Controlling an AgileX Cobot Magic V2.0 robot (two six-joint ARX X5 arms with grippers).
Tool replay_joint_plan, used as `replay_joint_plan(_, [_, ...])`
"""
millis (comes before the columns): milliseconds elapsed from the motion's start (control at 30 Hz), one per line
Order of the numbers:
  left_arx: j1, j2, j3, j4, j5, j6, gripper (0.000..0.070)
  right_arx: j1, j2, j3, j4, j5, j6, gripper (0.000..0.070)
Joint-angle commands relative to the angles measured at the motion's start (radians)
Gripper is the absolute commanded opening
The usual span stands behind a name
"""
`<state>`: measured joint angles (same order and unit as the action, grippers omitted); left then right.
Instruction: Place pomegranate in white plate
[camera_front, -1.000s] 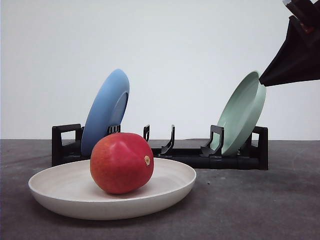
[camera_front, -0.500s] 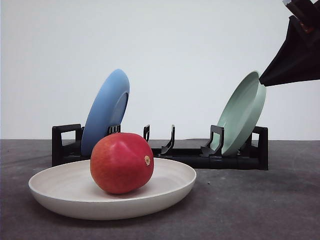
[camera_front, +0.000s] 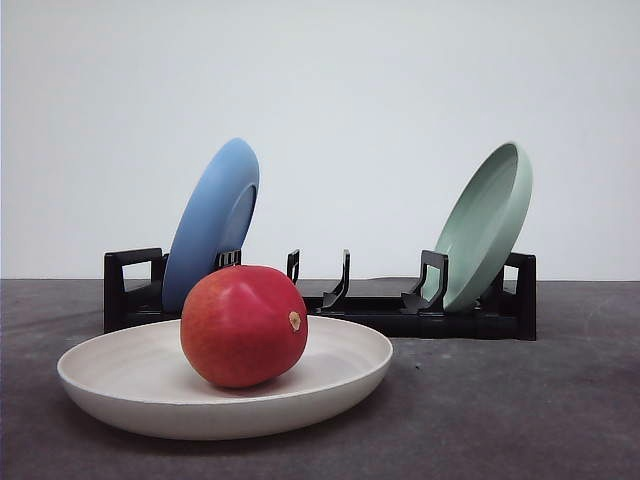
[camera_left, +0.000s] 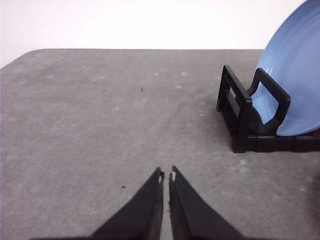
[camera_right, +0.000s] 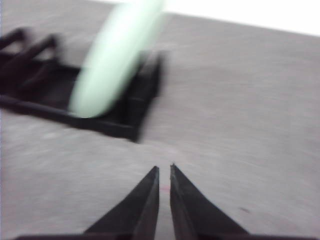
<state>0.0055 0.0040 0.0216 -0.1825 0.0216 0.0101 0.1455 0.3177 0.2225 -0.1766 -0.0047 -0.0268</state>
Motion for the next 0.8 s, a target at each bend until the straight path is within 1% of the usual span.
replay_joint_plan(0, [0.000, -0.001, -0.010, 0.002, -0.002, -0.003, 0.0000, -0.020, -0.081, -0.027, 0.014, 0.006, -0.006, 0.0035])
replay_joint_plan(100, [0.000, -0.001, -0.010, 0.002, -0.002, -0.003, 0.0000, -0.064, -0.204, -0.085, 0.018, 0.007, -0.007, 0.0035])
replay_joint_plan(233, [0.000, -0.001, -0.010, 0.002, -0.002, -0.003, 0.0000, -0.103, -0.308, -0.149, 0.021, 0.006, -0.006, 0.0035])
replay_joint_plan(433, [0.000, -0.001, -0.010, 0.002, -0.002, -0.003, 0.0000, -0.125, -0.314, -0.211, 0.034, 0.006, -0.007, 0.0035])
replay_joint_plan(767, [0.000, -0.001, -0.010, 0.002, -0.002, -0.003, 0.0000, -0.124, -0.314, -0.212, 0.027, 0.005, 0.000, 0.0035])
